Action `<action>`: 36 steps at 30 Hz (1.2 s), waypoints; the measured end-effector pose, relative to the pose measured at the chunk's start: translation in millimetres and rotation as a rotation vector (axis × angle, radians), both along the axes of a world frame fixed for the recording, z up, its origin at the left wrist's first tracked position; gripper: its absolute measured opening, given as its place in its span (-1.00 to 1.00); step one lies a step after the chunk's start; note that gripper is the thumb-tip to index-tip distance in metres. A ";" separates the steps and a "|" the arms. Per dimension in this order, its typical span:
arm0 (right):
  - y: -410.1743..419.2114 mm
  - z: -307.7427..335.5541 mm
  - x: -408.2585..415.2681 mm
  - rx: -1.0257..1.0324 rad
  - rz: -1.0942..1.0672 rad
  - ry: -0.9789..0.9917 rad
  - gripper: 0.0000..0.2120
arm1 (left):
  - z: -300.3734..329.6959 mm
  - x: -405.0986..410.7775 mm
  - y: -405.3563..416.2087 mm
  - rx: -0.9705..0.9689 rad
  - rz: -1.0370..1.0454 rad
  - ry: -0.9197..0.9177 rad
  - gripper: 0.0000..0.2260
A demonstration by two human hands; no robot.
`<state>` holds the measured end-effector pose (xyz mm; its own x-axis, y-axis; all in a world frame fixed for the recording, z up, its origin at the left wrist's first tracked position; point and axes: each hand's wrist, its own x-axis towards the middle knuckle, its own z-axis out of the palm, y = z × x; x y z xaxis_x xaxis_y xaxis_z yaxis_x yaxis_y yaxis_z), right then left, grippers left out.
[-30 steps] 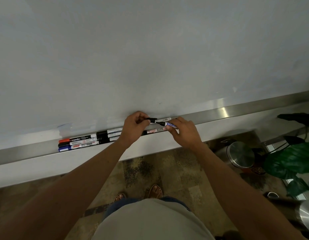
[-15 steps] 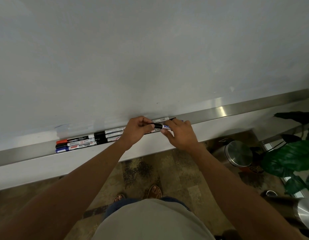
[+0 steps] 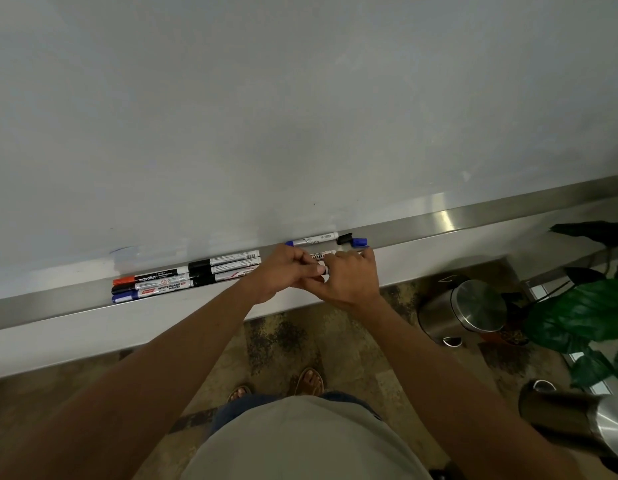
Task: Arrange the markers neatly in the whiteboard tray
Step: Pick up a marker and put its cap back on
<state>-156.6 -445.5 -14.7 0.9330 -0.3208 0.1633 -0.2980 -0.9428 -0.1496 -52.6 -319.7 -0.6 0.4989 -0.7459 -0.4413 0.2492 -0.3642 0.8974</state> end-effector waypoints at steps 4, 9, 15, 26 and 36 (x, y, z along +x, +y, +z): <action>-1.3 -0.1 3.1 -0.018 0.008 -0.001 -0.40 | -3.0 -3.6 -1.4 0.014 -0.020 -0.023 -0.83; -4.6 -6.3 4.4 0.028 0.034 -0.053 -0.50 | -3.1 -2.2 -1.9 0.030 -0.034 -0.136 -0.85; -15.7 -24.0 8.2 0.129 0.174 -0.088 -0.66 | -8.4 4.4 5.5 0.030 -0.003 -0.577 -0.97; -25.1 -24.4 20.6 0.245 0.159 -0.079 -0.57 | -23.4 19.6 21.9 0.225 0.112 -1.016 -0.85; -57.7 -16.2 19.7 0.120 -0.065 -0.038 -0.82 | -26.9 19.0 22.1 0.348 0.063 -1.095 -0.85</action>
<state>-136.9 -503.2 -30.9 0.9036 -0.3993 0.1551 -0.3495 -0.8965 -0.2722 -33.6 -297.6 -27.5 0.7740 -0.6287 0.0749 -0.5756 -0.6494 0.4970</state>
